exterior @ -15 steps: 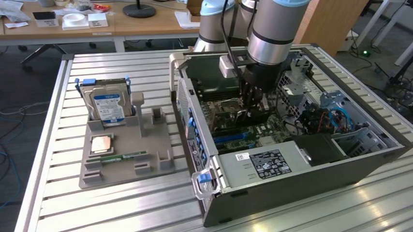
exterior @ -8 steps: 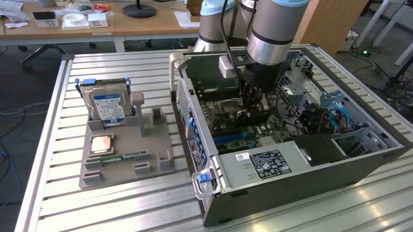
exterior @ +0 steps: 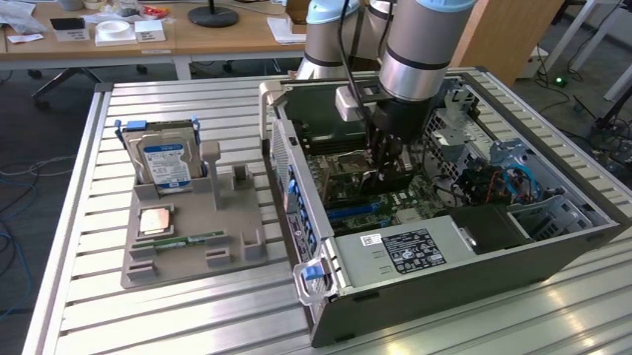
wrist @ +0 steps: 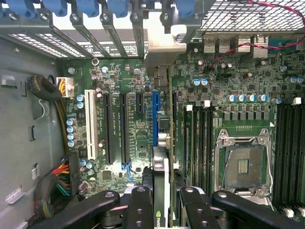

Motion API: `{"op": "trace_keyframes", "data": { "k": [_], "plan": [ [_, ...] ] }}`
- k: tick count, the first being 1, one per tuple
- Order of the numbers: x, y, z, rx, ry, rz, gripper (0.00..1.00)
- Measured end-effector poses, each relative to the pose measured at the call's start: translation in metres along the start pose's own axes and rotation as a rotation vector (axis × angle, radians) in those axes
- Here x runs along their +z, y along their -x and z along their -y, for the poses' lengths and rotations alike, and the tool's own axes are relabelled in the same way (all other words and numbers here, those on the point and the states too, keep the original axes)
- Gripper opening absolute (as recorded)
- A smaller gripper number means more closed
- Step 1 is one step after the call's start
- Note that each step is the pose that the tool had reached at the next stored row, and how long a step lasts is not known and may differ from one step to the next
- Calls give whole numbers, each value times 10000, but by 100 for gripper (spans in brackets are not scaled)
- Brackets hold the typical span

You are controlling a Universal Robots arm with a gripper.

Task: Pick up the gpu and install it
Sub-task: 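Insert the gpu into the slot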

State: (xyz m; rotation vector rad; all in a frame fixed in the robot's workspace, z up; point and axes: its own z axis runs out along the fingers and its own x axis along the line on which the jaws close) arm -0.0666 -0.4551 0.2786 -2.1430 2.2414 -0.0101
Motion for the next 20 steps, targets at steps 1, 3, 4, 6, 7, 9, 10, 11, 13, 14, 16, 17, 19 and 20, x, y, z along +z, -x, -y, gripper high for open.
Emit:
{"op": "trace_keyframes", "data": {
  "k": [1, 3, 4, 6, 7, 9, 10, 11, 13, 14, 16, 17, 19, 20],
  "plan": [
    [0, -1, -5, 0, 0, -1, 27],
    [-1, -2, -20, 0, -3, 0, 27],
    [-1, -2, -25, 0, -4, 0, 27],
    [-1, -10, -26, -2, -4, 0, 27],
    [-1, -18, -26, -2, -4, 0, 27],
    [-2, -32, -27, 0, -4, 0, 27],
    [-2, -33, -28, 2, -4, 0, 27],
    [-2, -34, -32, 2, -6, 1, 27],
    [-2, -36, -47, -1, -14, 1, 27],
    [-3, -37, -56, 0, -18, 0, 27],
    [-3, -38, -73, -1, -27, 1, 27],
    [-4, -38, -80, 0, -30, 2, 27],
    [-4, -41, -91, -1, -36, 2, 27],
    [-4, -44, -93, -2, -37, 1, 27]
  ]
}}
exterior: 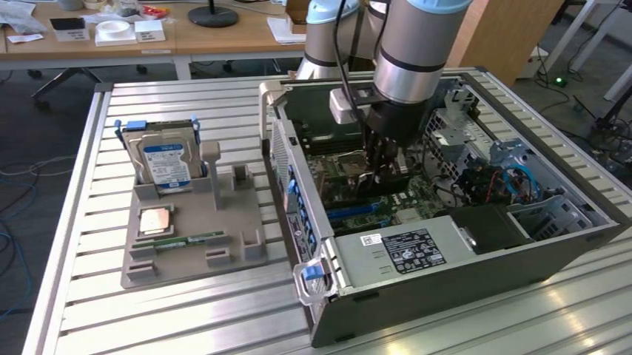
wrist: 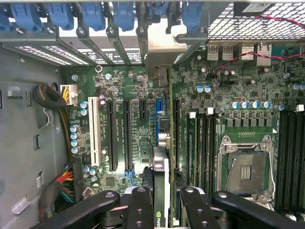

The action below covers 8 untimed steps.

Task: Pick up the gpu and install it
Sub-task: 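Insert the gpu into the slot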

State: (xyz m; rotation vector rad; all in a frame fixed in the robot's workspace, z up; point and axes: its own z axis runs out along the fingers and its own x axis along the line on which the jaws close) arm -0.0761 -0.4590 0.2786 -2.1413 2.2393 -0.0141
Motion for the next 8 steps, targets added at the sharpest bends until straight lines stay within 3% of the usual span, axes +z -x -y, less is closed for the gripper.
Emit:
{"op": "trace_keyframes", "data": {
  "k": [8],
  "plan": [
    [2, -16, -1, 1, 0, -1, 27]
  ]
}}
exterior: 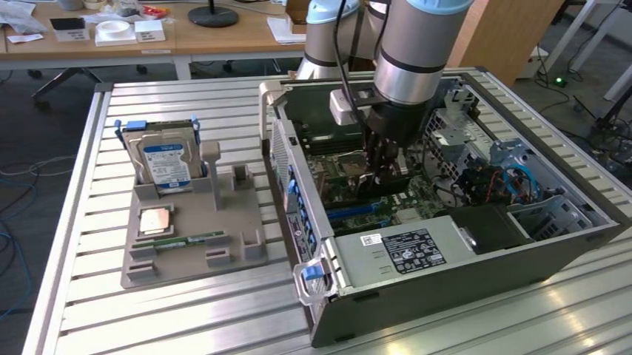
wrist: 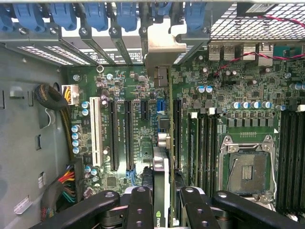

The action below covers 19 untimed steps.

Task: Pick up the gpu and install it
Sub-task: 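Insert the gpu into the slot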

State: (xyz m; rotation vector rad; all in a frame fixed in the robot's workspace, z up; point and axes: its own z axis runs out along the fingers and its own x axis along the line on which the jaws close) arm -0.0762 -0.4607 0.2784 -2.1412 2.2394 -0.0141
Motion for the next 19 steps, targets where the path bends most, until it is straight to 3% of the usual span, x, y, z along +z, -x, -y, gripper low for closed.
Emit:
{"op": "trace_keyframes", "data": {
  "k": [19],
  "plan": [
    [38, -2, -35, 0, -1, 1, 27]
  ]
}}
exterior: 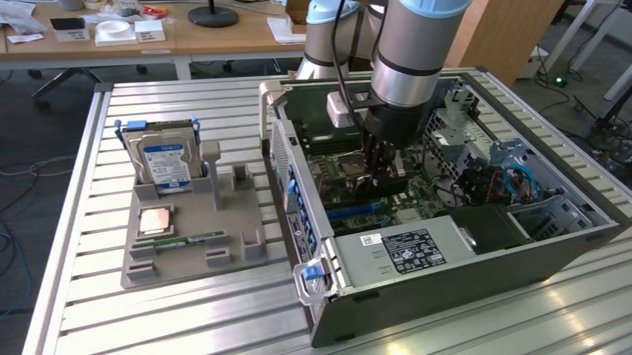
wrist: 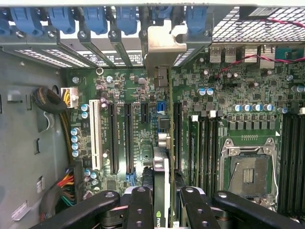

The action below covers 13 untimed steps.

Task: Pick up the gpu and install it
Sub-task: 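Insert the gpu into the slot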

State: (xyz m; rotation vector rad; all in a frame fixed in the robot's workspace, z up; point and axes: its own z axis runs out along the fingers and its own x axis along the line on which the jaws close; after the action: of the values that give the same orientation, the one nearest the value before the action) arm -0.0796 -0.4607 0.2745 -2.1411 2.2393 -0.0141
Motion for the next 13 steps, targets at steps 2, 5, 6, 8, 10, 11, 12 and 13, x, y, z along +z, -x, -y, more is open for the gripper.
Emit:
{"op": "trace_keyframes", "data": {
  "k": [2, 5, 6, 8, 10, 11, 12, 13],
  "plan": [
    [13, 0, -3, -1, 0, 0, 27],
    [13, -1, -7, 1, 1, -3, 27],
    [15, 0, -12, 3, 0, -1, 27],
    [16, 0, -19, 0, -1, 1, 27],
    [16, -1, -26, 0, -1, 0, 27],
    [16, -1, -29, 0, -1, 0, 27],
    [16, -1, -33, 0, -1, 0, 27],
    [16, -2, -35, -1, -1, 0, 27]
  ]
}}
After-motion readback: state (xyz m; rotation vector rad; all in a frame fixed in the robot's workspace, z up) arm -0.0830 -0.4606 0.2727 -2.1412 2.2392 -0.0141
